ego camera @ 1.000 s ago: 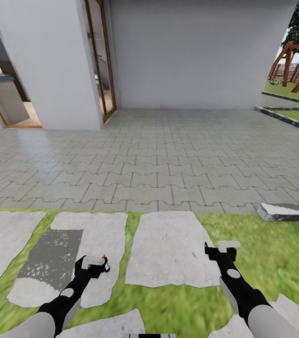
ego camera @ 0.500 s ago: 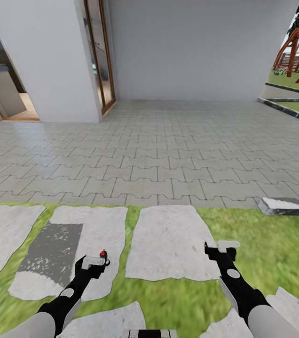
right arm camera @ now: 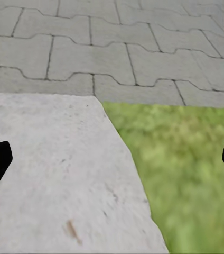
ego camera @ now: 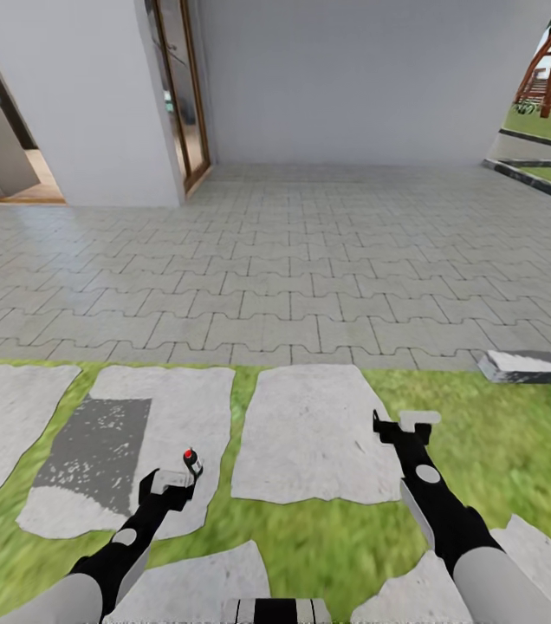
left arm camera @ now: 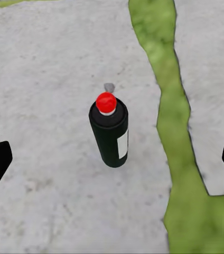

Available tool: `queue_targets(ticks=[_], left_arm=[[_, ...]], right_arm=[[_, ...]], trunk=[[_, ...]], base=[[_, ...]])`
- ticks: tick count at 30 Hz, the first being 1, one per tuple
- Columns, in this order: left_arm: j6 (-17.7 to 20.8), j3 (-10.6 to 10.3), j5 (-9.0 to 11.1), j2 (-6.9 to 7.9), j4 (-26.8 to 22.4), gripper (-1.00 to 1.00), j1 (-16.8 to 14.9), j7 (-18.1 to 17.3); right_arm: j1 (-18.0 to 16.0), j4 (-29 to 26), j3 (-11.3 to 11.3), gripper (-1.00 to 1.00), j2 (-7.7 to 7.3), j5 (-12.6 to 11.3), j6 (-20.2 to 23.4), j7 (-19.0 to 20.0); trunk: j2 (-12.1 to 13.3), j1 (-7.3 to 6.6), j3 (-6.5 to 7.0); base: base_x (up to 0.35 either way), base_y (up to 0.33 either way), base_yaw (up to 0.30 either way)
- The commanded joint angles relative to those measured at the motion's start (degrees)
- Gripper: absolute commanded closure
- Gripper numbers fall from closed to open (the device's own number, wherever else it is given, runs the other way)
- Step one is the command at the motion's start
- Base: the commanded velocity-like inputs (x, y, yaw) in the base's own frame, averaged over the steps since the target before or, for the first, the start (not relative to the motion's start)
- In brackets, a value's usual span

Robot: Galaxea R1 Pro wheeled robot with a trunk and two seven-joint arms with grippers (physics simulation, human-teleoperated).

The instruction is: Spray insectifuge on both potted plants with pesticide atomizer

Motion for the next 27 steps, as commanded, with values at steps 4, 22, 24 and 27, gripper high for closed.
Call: queue_targets(ticks=[4, 22, 24, 27], left_arm=[[-0.3, 0.2, -0.6, 0.00, 0.1, -1.00, -0.1, -0.1], [-0.5, 0.5, -0.3, 0.31, 0.4, -1.00, 0.1, -0.1], [-0.5, 0.5, -0.3, 0.37, 0.4, -1.00, 0.1, -0.1], [-0.5, 0.5, -0.3, 0.51, 0.5, -1.00, 0.1, -0.1]], right_arm=[[-0.1, -0.7, 0.4, -1.00, -0.02, 0.1, 0.8, -0.4], [0.0, 3.9, 0.4, -1.00, 0.33, 0.1, 1.0, -0.7], [0.0, 4.0, 0.3, -1.00, 0.33, 0.0, 1.0, -0.7], [0.0, 4.1, 0.2, -1.00, 0.34, 0.0, 0.9, -0.7]], trunk=[[-0.1, 0.09, -0.93], [-0.3, 0.55, -4.92], [-0.3, 0.60, -5.37], [-0.4, 0.68, -6.16]], base=[[0.000, 0.000, 0.000], [0.000, 0.000, 0.000], [0.000, 0.000, 0.003], [0.000, 0.000, 0.040]])
